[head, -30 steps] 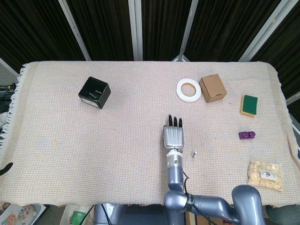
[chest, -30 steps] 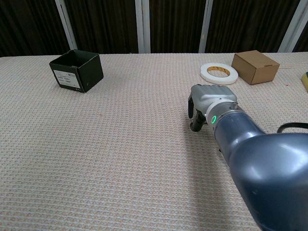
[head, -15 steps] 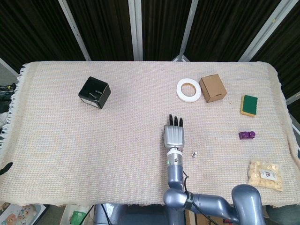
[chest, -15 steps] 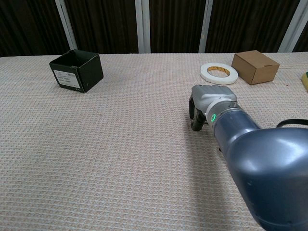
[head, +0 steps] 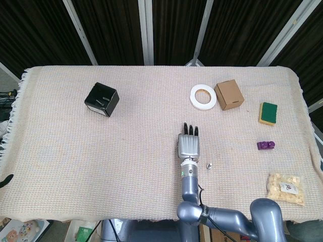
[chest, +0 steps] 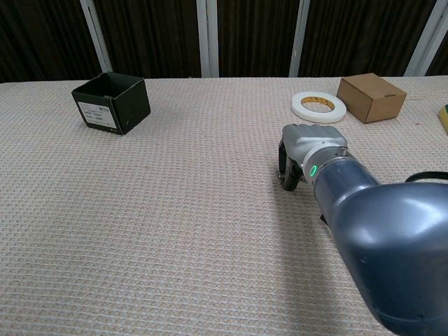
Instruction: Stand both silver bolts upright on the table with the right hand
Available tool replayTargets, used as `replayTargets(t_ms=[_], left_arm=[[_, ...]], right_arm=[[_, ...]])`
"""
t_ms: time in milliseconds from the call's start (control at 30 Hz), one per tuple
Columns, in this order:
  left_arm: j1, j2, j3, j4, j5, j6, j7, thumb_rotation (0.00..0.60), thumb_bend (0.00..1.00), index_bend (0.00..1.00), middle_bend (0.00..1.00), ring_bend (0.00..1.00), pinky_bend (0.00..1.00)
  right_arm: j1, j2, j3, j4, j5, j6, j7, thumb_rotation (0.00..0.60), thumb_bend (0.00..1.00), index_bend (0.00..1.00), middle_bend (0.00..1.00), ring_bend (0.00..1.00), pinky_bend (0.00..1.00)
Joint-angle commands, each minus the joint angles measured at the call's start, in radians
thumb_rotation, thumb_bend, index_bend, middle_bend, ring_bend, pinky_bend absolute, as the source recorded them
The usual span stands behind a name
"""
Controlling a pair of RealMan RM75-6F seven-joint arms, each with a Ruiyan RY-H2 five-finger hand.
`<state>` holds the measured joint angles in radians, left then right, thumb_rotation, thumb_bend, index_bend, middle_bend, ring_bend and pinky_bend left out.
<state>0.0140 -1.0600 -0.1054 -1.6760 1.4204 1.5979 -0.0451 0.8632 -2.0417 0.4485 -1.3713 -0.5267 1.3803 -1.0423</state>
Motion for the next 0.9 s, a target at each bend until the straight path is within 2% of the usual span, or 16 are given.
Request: replayTargets(t_ms=[33,900], left_arm=[[0.001,-0.001,0.0,0.0,0.001,0.002,0.002,0.6,0.15,0.17,0.11,0.0,0.05],[-0.001,-0.001,-0.001,0.0,-0.003,-0.001,0.004,0.6,0.15,0.17,0.11,0.0,0.05]], right_arm=[[-0.004,0.006,-0.002,-0.004,0.005,-0.002,0.0,0.6,0.37,0.52,0.0,0.0,0.0],[0.001,-0.004,0.001,0.017,0.014,-0.019,0.024,0.6,0.37,0.57,0.0,0.0,0.0]])
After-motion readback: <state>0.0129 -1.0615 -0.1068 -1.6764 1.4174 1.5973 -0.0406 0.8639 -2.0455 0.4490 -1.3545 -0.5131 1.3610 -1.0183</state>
